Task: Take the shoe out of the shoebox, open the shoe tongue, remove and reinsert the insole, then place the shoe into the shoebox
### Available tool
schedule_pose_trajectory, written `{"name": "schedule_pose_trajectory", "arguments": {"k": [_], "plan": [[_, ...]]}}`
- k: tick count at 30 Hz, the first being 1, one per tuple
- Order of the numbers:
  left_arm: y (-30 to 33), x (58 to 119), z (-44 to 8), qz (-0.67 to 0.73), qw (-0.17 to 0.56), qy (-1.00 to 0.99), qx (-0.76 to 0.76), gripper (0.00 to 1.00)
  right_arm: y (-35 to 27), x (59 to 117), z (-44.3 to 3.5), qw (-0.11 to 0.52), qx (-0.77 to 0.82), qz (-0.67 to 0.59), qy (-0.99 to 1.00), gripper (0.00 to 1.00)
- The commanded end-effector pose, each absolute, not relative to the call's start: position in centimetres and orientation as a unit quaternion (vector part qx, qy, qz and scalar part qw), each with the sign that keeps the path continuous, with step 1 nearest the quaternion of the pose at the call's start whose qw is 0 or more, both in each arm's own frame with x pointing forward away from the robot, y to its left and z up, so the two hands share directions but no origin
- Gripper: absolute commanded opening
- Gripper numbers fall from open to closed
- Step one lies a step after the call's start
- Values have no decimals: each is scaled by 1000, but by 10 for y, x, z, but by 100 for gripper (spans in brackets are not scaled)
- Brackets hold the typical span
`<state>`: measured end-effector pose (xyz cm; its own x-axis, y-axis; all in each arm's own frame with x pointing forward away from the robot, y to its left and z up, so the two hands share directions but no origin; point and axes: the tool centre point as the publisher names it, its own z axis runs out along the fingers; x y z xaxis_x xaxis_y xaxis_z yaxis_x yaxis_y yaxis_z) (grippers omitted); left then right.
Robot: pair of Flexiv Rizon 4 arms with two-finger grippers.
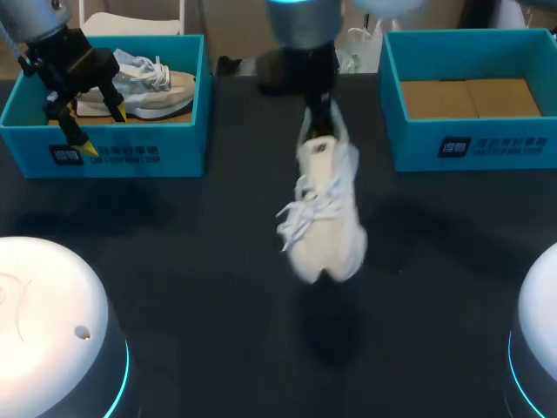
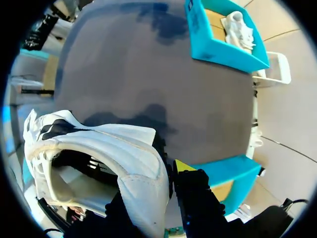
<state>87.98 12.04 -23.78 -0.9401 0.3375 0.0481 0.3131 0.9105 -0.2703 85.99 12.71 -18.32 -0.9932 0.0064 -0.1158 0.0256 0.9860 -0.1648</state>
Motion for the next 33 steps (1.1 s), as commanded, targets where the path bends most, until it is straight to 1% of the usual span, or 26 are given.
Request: {"name": "schedule_pose_trajectory", "arguments": {"k": [1,4,17,19,21,23,30,32,33], "plan": [[121,879,-238,129,47,-976,-167,100,71,878,-154,64,-7,-75,995,0],[121,879,-238,129,47,-976,-167,100,56,902,-150,66,-39,-60,995,0],[121,879,-238,129,47,-976,-167,100,56,902,-150,66,-39,-60,995,0],[121,879,-238,129,47,-976,-167,100,43,913,-144,62,-25,-58,996,0],[121,879,-238,129,47,-976,-167,100,24,928,-131,72,-14,-59,996,0],[121,879,-238,129,47,-976,-167,100,7,943,-121,78,-3,-95,992,0],[121,879,-238,129,47,-976,-167,100,-54,997,-95,95,14,-105,990,0],[121,879,-238,129,47,-976,-167,100,-69,1015,-93,99,13,-59,993,0],[121,879,-238,129,47,-976,-167,100,-69,1015,-93,99,13,-59,993,0]]}}
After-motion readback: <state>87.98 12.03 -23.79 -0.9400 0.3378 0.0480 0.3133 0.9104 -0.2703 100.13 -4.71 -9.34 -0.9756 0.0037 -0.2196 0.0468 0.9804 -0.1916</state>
